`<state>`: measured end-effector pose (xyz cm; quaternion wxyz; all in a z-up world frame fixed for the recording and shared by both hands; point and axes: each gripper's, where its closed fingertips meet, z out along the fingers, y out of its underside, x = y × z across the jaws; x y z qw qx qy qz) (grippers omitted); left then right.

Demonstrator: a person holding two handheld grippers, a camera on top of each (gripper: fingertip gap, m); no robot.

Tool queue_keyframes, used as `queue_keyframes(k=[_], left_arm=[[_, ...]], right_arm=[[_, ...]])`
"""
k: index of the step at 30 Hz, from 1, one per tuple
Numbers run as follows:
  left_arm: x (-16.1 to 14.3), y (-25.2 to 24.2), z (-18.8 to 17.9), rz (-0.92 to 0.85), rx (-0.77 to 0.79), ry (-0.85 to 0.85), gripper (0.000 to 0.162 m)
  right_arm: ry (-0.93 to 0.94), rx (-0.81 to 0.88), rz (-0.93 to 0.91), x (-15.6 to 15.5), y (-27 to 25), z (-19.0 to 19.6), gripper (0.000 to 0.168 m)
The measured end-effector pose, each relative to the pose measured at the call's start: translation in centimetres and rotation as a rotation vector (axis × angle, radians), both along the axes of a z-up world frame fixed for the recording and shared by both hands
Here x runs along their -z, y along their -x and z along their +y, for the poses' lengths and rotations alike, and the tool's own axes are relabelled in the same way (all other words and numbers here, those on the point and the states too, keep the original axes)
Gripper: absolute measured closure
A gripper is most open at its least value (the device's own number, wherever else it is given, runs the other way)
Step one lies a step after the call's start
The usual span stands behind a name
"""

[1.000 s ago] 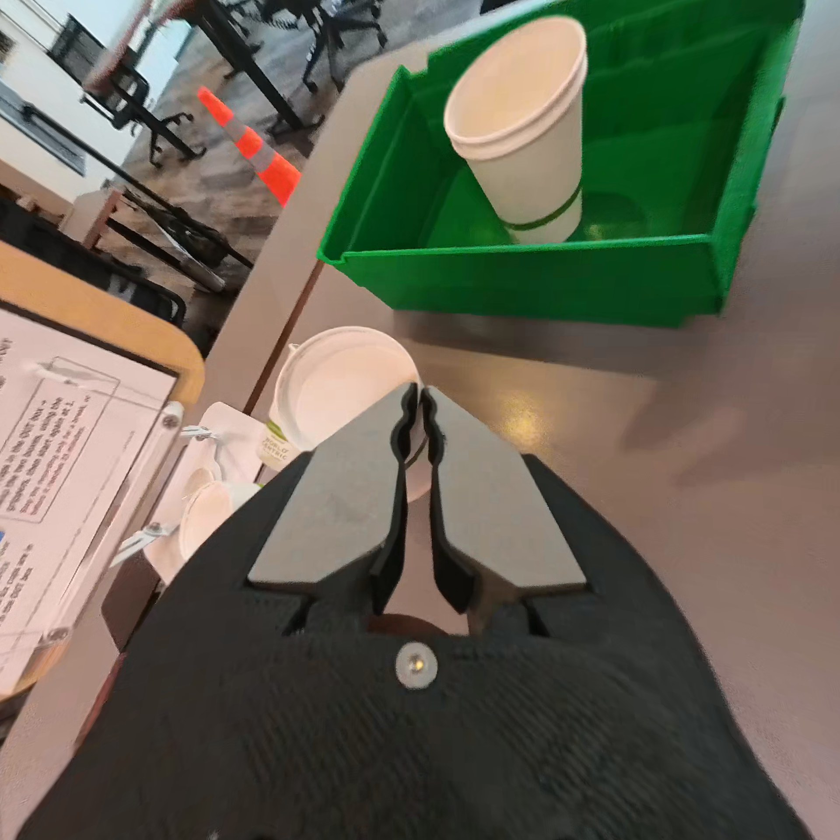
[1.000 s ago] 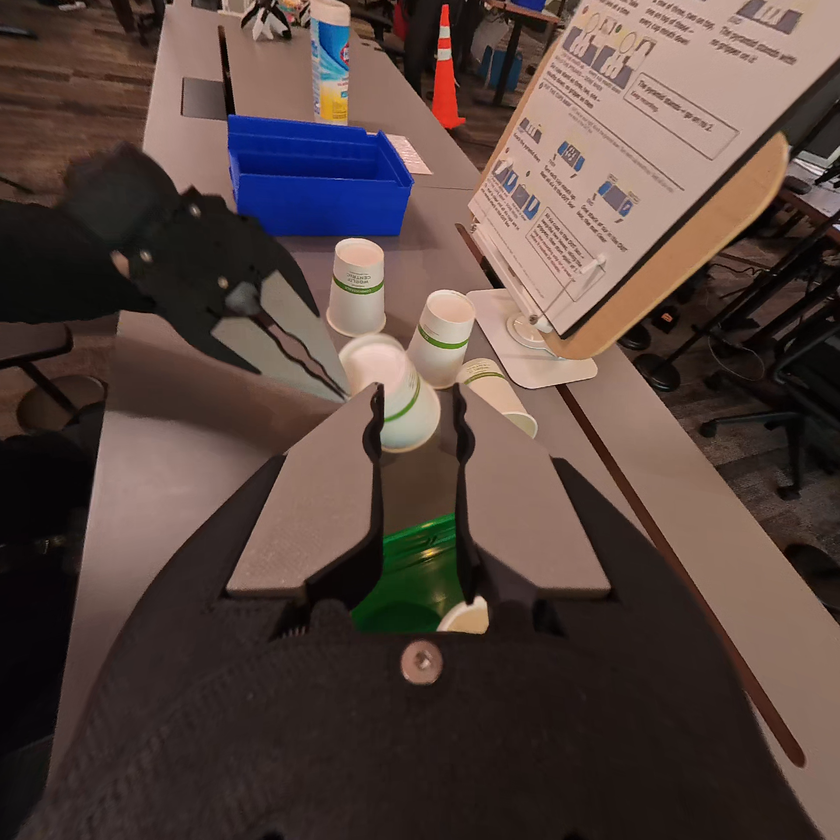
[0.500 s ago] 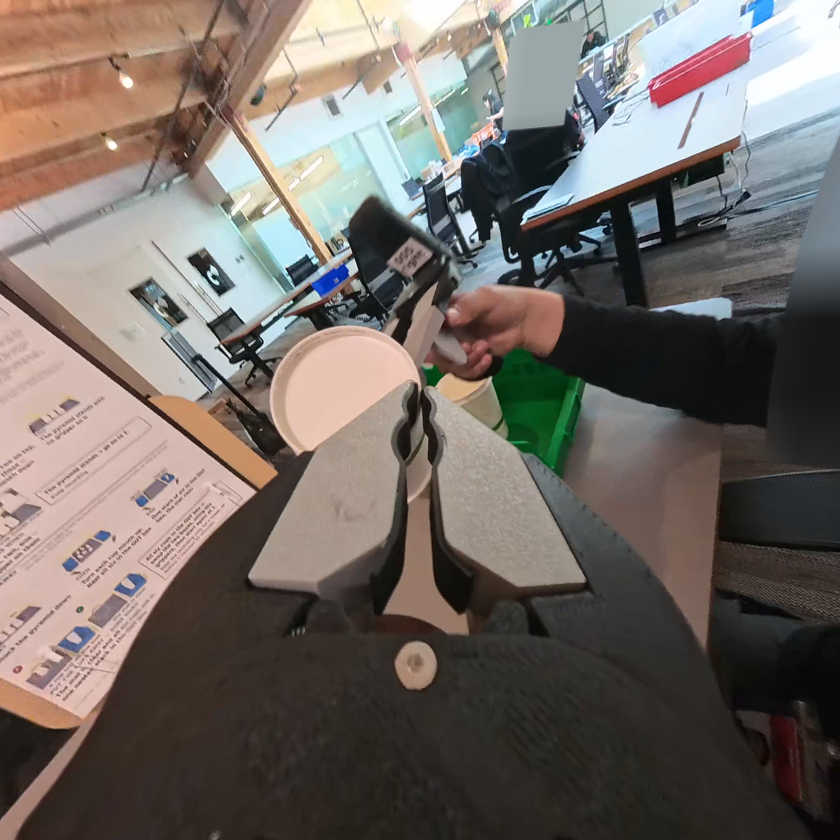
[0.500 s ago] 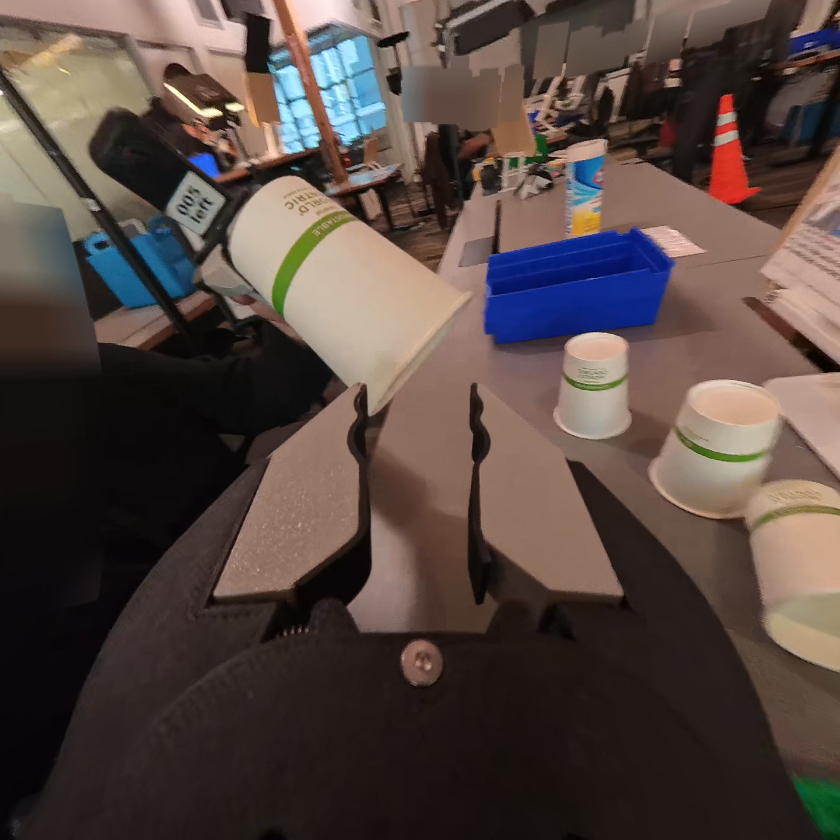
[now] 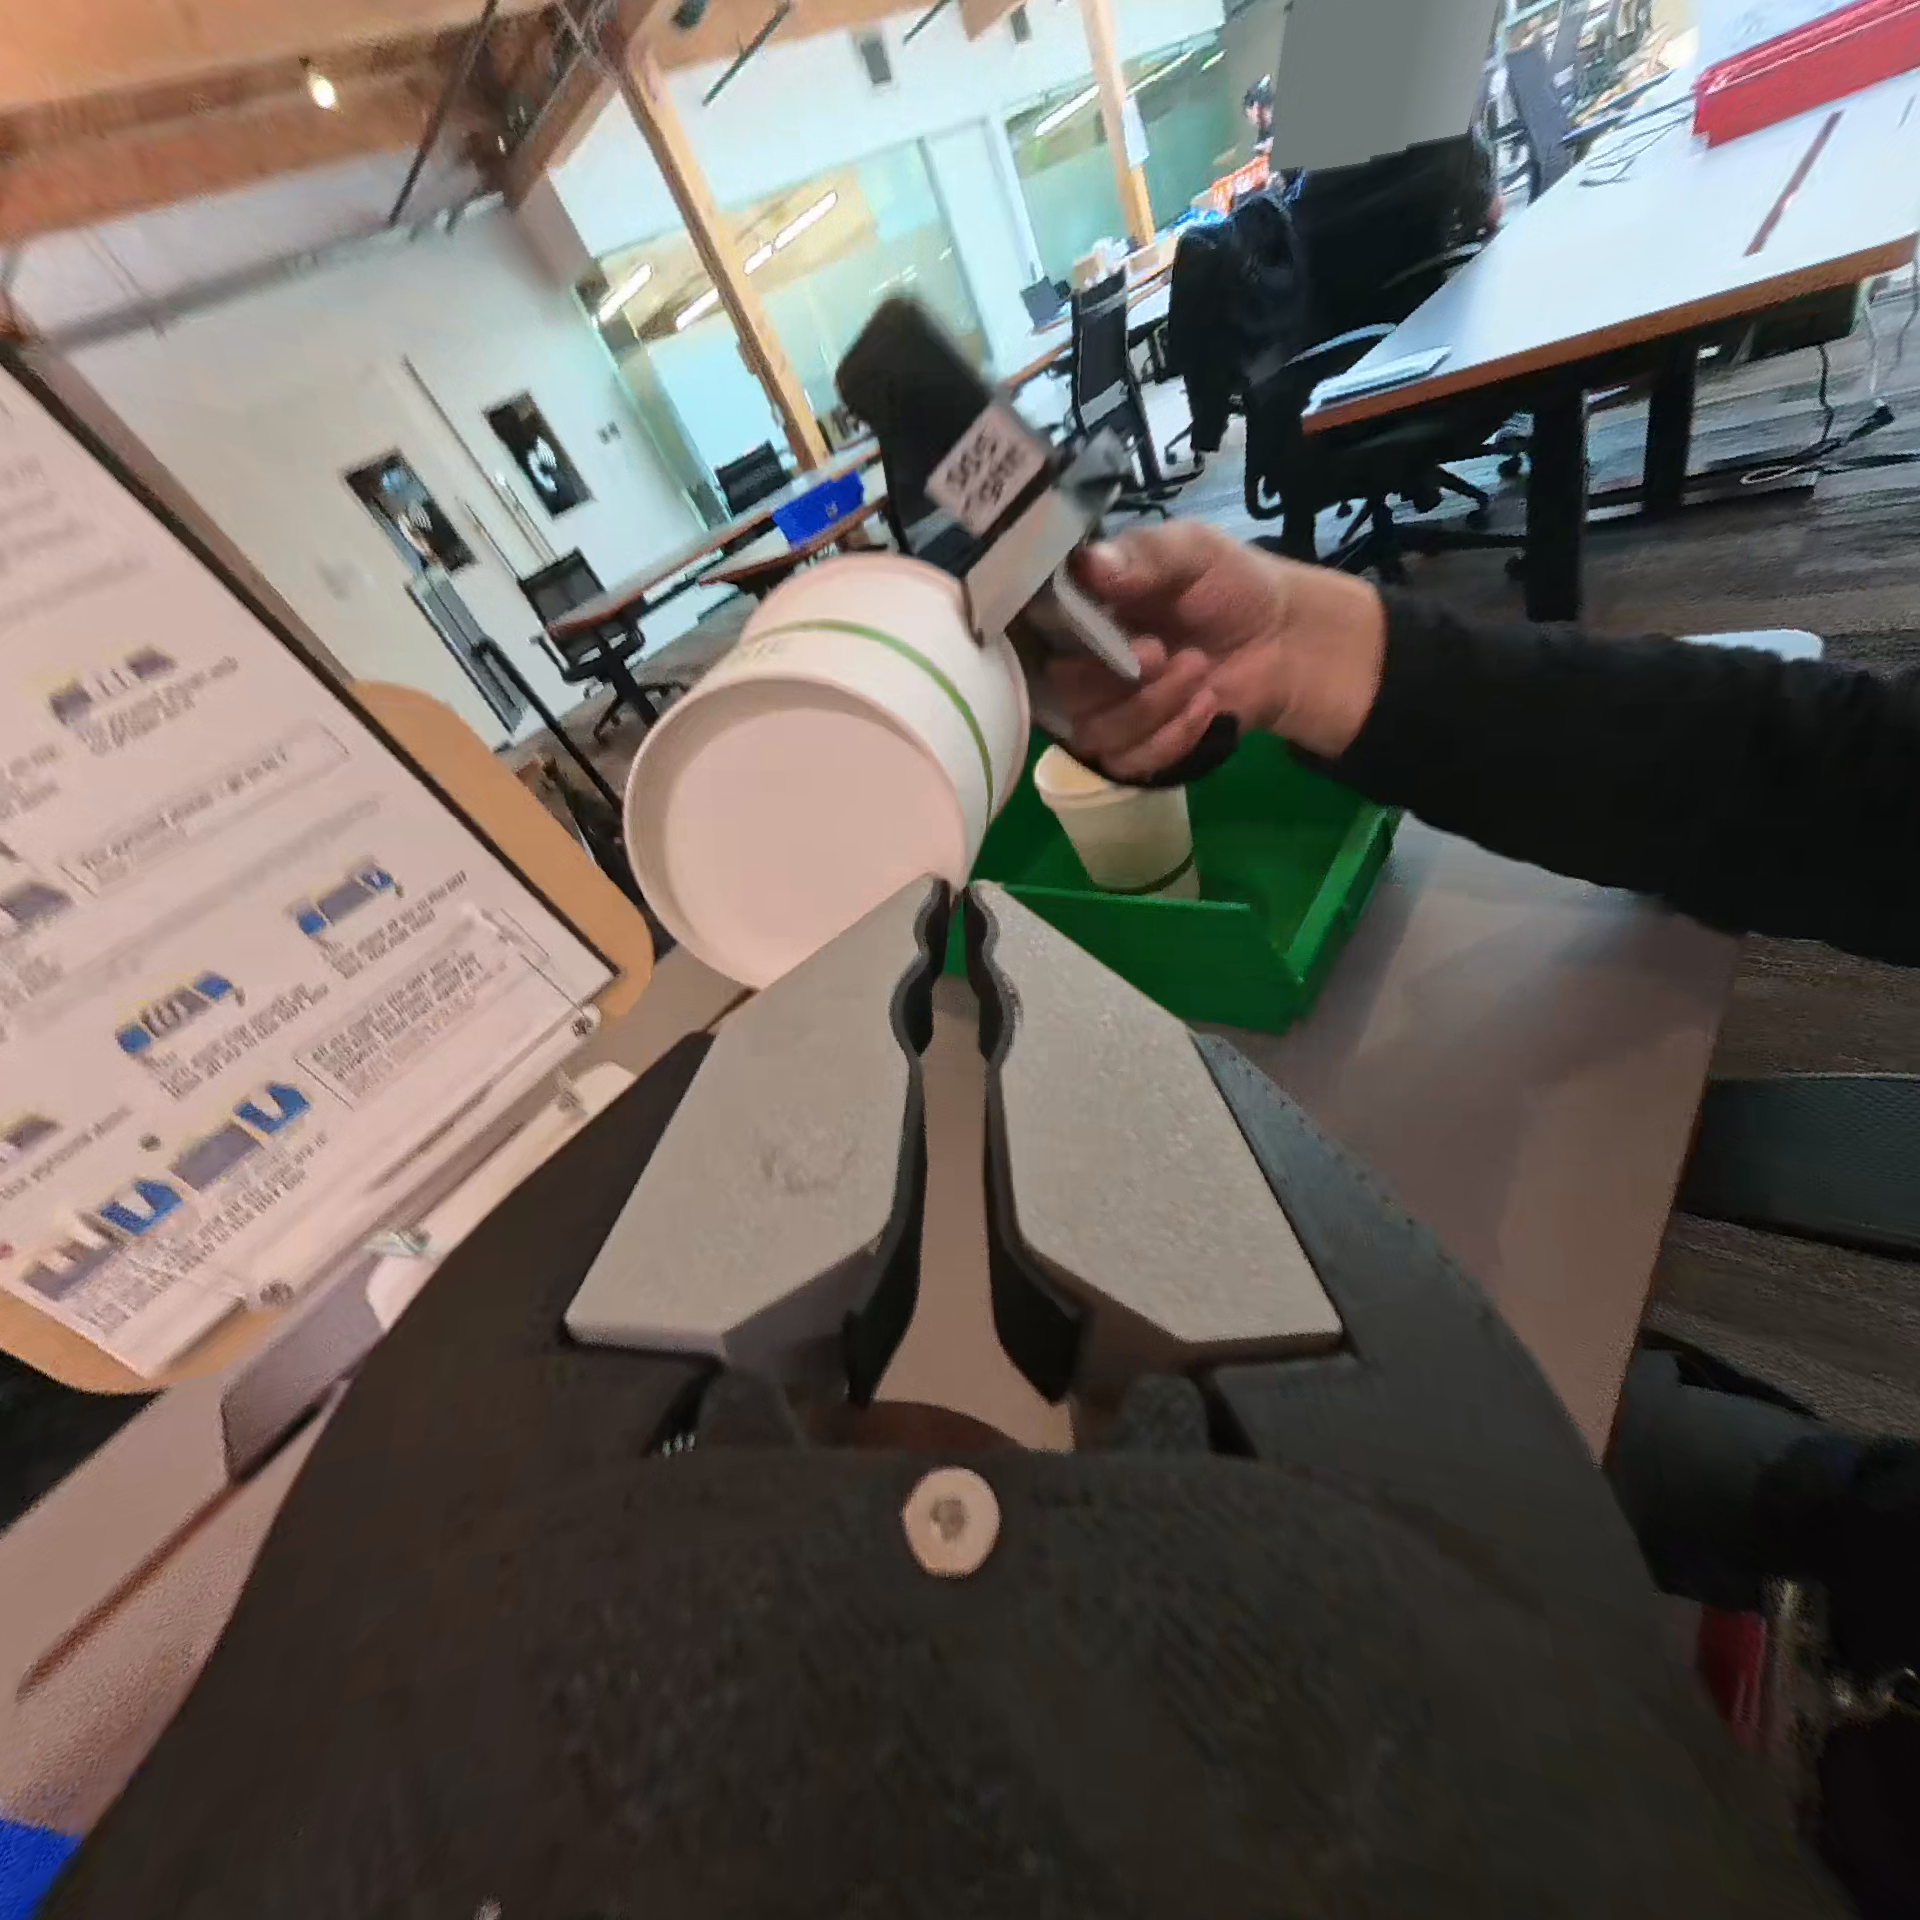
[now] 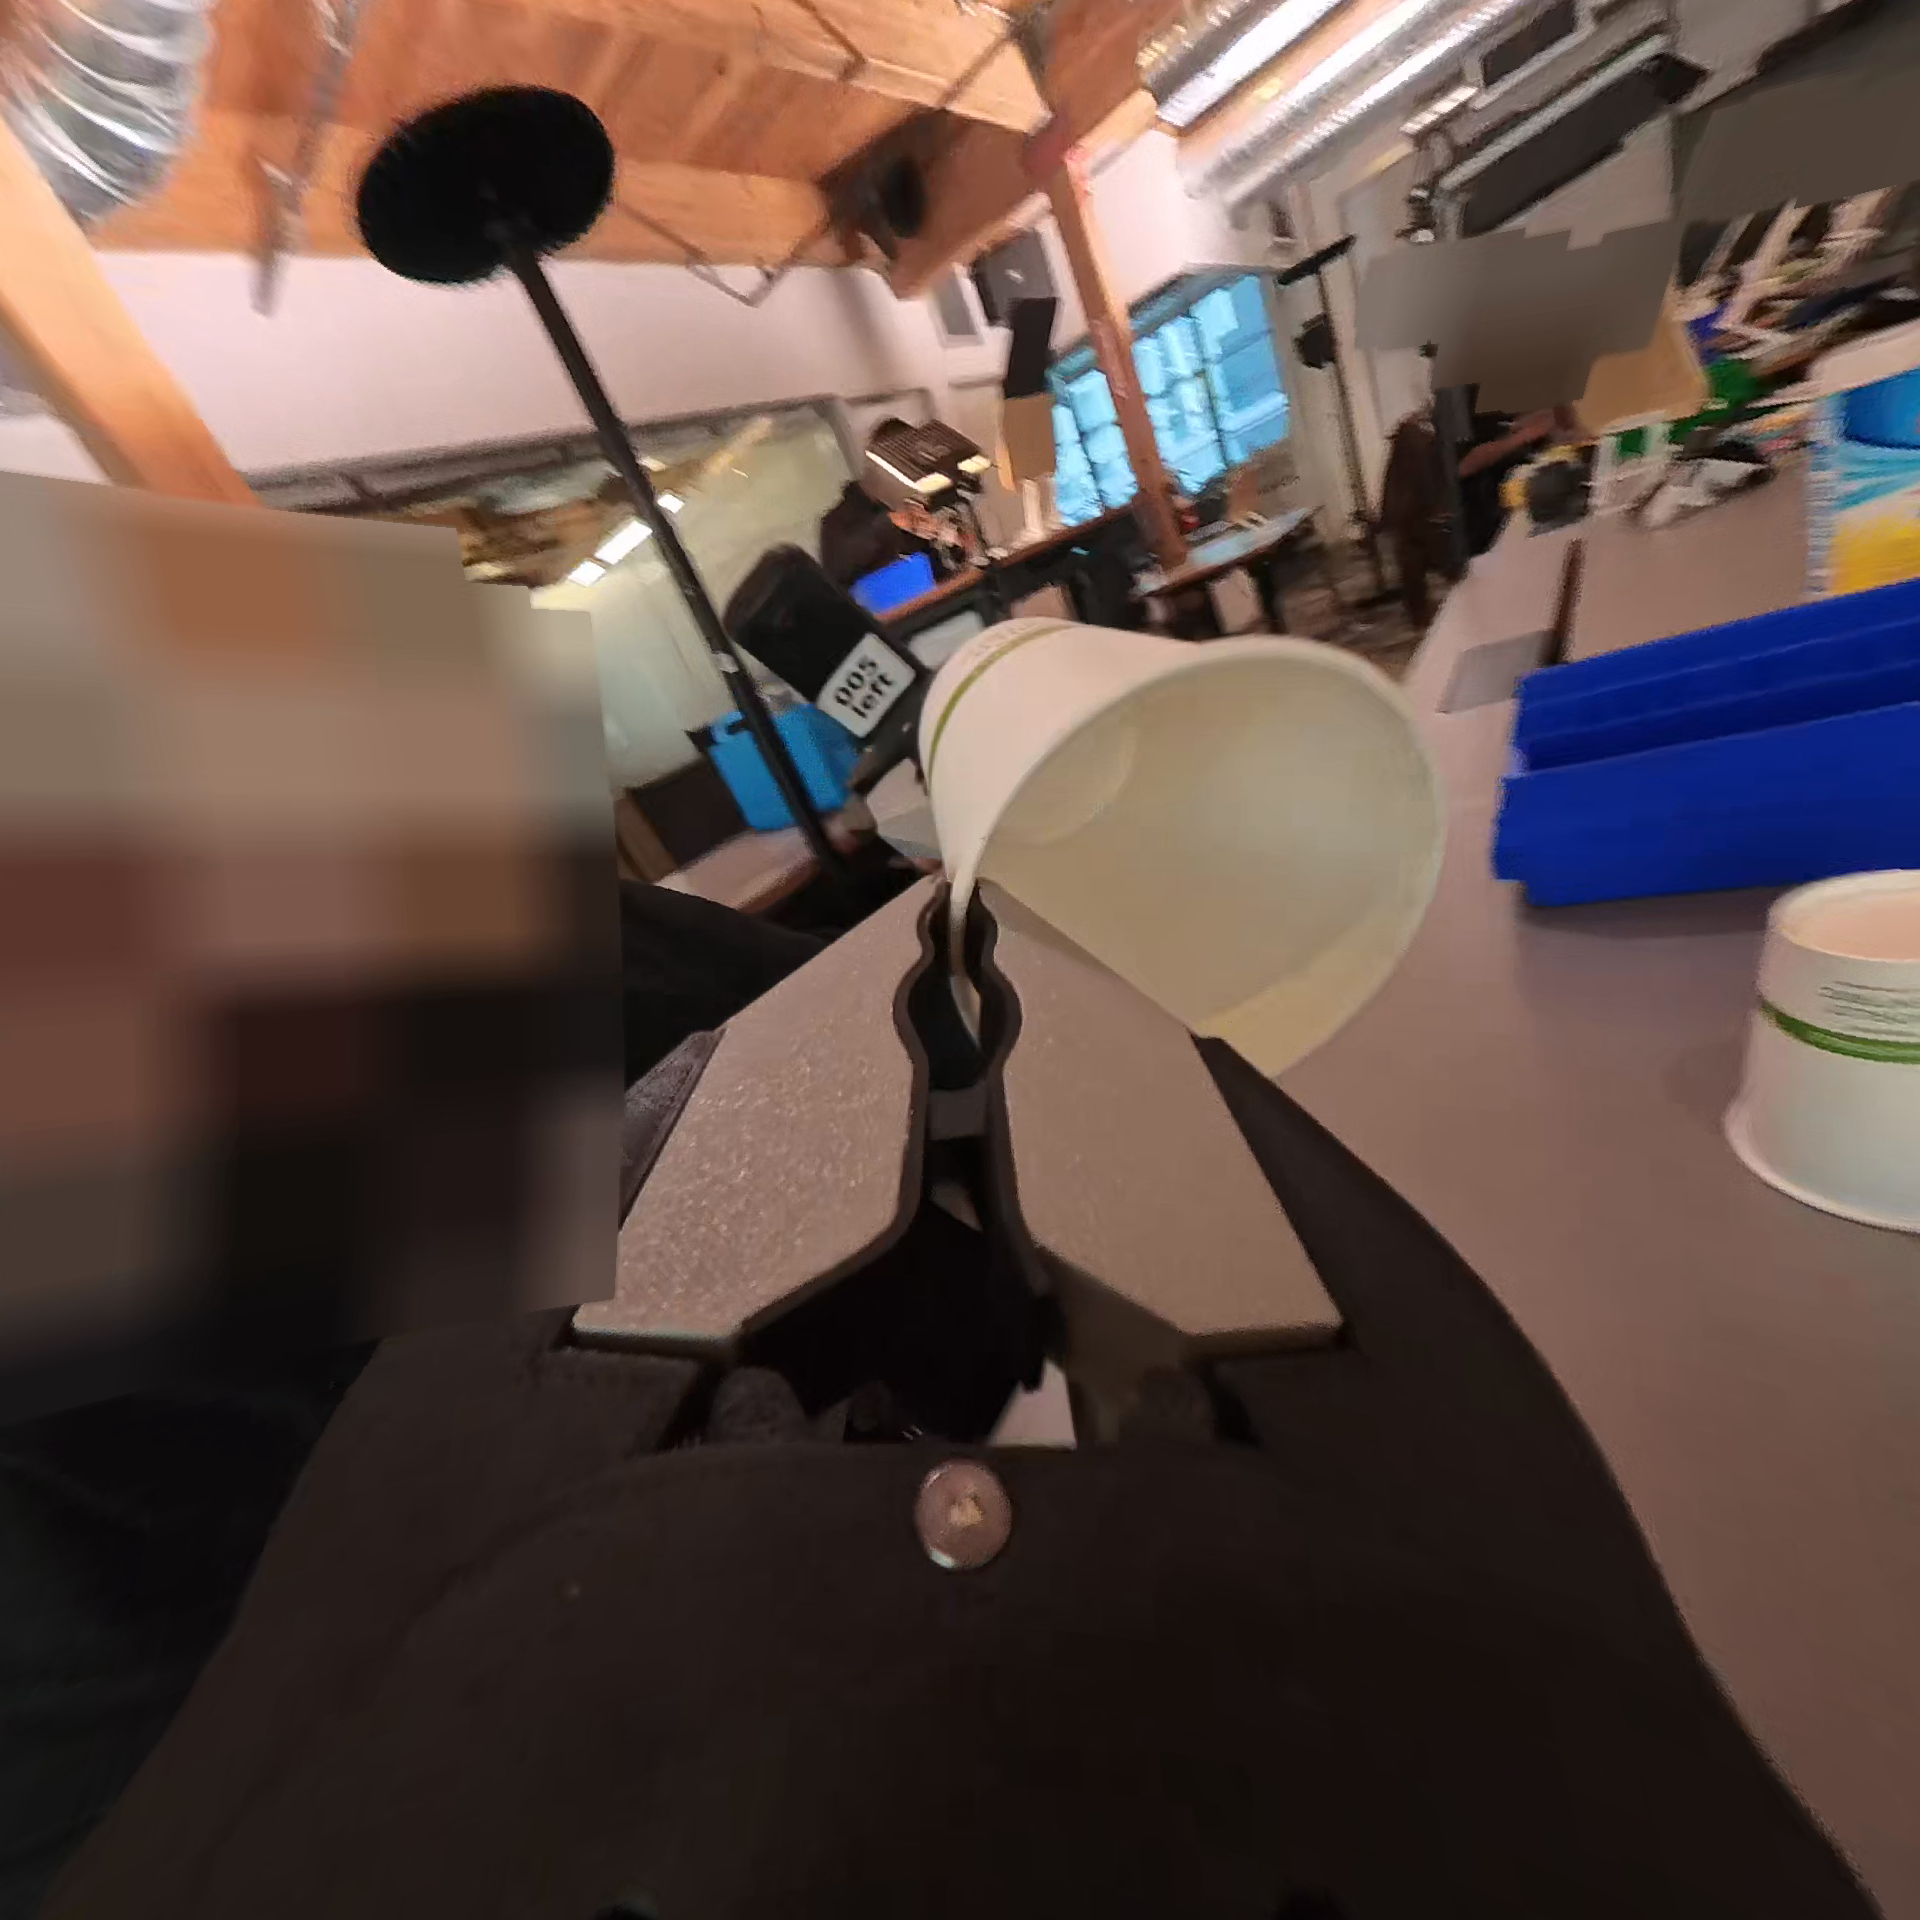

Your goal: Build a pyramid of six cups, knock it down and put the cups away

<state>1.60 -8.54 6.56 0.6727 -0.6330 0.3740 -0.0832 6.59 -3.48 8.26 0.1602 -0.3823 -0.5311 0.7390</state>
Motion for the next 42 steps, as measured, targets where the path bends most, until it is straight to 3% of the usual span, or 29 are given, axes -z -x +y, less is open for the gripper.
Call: queue_keyframes(k=[1,4,7,12,15,19,26,35,42], left_arm=[[0.9,0.4,0.6,-0.014,-0.016,0.027,0.162],[2.9,1.3,1.7,-0.054,-0.03,0.091,0.161],[5.3,1.8,2.4,-0.067,-0.03,0.151,0.154],[14.2,3.7,5.5,-0.001,-0.135,0.377,0.15],[19.2,5.0,7.2,0.022,-0.203,0.53,0.134],[23.0,6.3,8.8,0.066,-0.286,0.601,0.125],[26.1,6.4,9.3,0.066,-0.279,0.67,0.125],[27.0,6.2,9.1,0.088,-0.241,0.733,0.127],[27.1,6.2,9.0,0.067,-0.235,0.753,0.127]], right_arm=[[-0.062,0.054,-0.025,0.4,0.2,0.3,0.168],[-0.266,0.21,-0.112,1.6,0.4,0.9,0.168],[-0.546,0.488,-0.232,2.8,-0.6,4.4,0.168],[-0.9,0.955,-0.522,3.5,-6.9,11.6,0.168],[-0.962,1.11,-0.668,3.8,-10.5,13.9,0.168],[-0.96,1.125,-0.785,5.0,-13.1,14.3,0.168],[-0.915,1.078,-1.032,9.1,-16.0,15.6,0.168],[-0.943,0.894,-1.23,13.6,-16.8,14.9,0.168],[-0.94,0.852,-1.226,13.9,-16.1,14.8,0.167]])
